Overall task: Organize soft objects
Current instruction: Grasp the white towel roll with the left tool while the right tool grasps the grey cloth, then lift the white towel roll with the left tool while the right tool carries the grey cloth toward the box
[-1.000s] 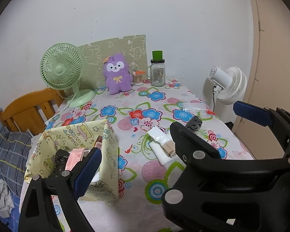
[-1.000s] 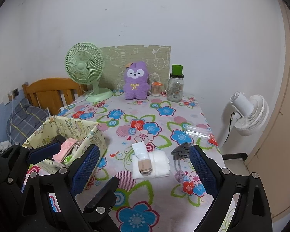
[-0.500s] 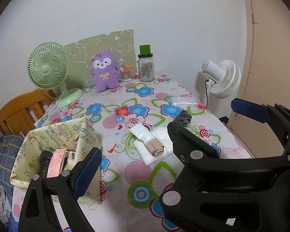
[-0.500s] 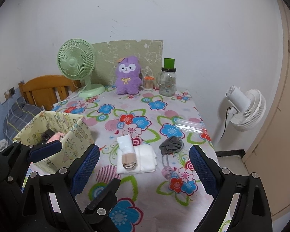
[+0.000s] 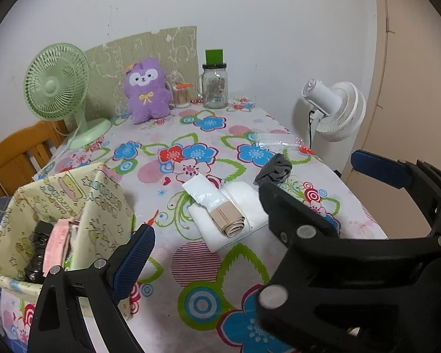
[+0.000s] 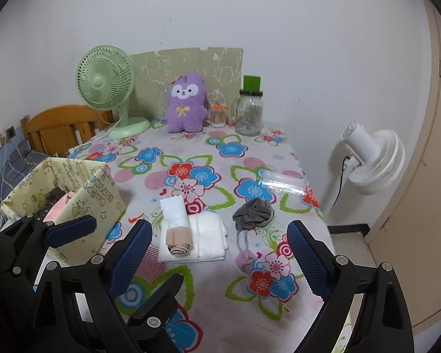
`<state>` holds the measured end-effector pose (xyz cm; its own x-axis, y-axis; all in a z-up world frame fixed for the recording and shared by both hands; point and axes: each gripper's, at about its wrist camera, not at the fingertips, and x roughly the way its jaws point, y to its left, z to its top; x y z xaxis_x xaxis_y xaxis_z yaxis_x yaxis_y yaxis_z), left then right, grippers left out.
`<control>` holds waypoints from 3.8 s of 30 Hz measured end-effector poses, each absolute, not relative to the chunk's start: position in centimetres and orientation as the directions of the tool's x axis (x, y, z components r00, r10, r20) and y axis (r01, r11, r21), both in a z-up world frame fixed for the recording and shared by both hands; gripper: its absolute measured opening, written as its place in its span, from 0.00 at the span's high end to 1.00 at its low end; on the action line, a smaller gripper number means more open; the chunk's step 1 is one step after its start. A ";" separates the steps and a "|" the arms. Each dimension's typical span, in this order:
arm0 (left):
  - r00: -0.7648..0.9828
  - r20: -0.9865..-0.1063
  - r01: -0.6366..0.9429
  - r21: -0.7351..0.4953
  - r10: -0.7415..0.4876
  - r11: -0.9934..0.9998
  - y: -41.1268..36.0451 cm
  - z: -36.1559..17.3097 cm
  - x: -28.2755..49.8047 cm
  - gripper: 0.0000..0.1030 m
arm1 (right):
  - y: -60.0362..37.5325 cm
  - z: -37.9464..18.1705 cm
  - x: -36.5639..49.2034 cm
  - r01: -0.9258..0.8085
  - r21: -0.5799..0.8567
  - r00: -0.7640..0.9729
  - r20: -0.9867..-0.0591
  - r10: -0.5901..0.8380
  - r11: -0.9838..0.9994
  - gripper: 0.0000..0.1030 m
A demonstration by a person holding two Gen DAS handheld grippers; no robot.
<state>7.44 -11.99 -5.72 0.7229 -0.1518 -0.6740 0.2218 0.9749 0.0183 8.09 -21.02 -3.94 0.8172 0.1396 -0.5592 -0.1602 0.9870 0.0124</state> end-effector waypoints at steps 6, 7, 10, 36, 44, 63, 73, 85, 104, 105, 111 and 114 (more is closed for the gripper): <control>0.705 -0.692 0.227 0.011 -0.157 0.974 -12.2 -6.8 9.4 0.07 | -22.0 -5.5 9.9 -0.127 0.052 0.790 -0.598 0.133 0.991 0.14; 0.702 -0.694 0.228 0.009 -0.158 0.974 -12.2 -6.9 9.6 0.07 | -22.1 -5.7 10.0 -0.123 0.054 0.788 -0.602 0.131 0.991 0.14; 0.693 -0.703 0.229 0.000 -0.162 0.973 -12.4 -7.4 10.4 0.08 | -22.6 -6.3 10.9 -0.105 0.062 0.779 -0.615 0.121 0.993 0.15; 0.628 -0.768 0.147 -0.041 -0.126 0.988 -12.4 -10.9 16.3 0.38 | -23.8 -9.5 17.2 -0.055 0.066 0.726 -0.683 0.086 0.996 0.18; 0.636 -0.761 0.139 -0.054 -0.131 0.989 -12.1 -11.0 16.9 0.64 | -23.7 -10.2 18.9 -0.041 0.061 0.717 -0.694 0.072 0.997 0.19; 0.642 -0.753 0.167 -0.049 -0.146 0.985 -12.1 -11.0 17.1 0.78 | -23.5 -11.6 20.7 0.002 0.049 0.685 -0.728 0.035 0.999 0.57; 0.672 -0.730 0.150 -0.031 -0.124 0.988 -11.5 -9.7 15.7 0.79 | -22.9 -10.0 18.8 -0.023 0.090 0.713 -0.697 0.079 0.996 0.58; 0.710 -0.694 0.143 -0.017 -0.115 0.990 -10.8 -8.3 13.3 0.79 | -22.2 -8.2 16.2 -0.037 0.094 0.744 -0.662 0.090 0.995 0.58; 0.749 -0.652 0.151 -0.013 -0.123 0.988 -9.9 -6.3 9.5 0.79 | -21.1 -5.9 11.7 -0.050 0.077 0.781 -0.618 0.087 0.996 0.58; 0.751 -0.648 0.151 -0.014 -0.124 0.988 -9.8 -6.2 9.2 0.79 | -21.0 -5.7 11.4 -0.052 0.076 0.784 -0.615 0.087 0.996 0.58; 0.762 -0.635 0.155 -0.015 -0.129 0.988 -9.4 -5.6 7.8 0.79 | -20.6 -5.1 10.0 -0.053 0.070 0.796 -0.600 0.084 0.996 0.58; 0.766 -0.629 0.158 -0.017 -0.133 0.987 -9.2 -5.3 7.2 0.79 | -20.4 -4.7 9.2 -0.054 0.067 0.802 -0.592 0.083 0.996 0.58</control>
<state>7.23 -9.17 -5.30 0.7663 -0.1331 -0.6286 0.1575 0.9874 -0.0170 9.20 -20.38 -4.73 0.8020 0.0831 -0.5916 -0.0541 0.9963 0.0667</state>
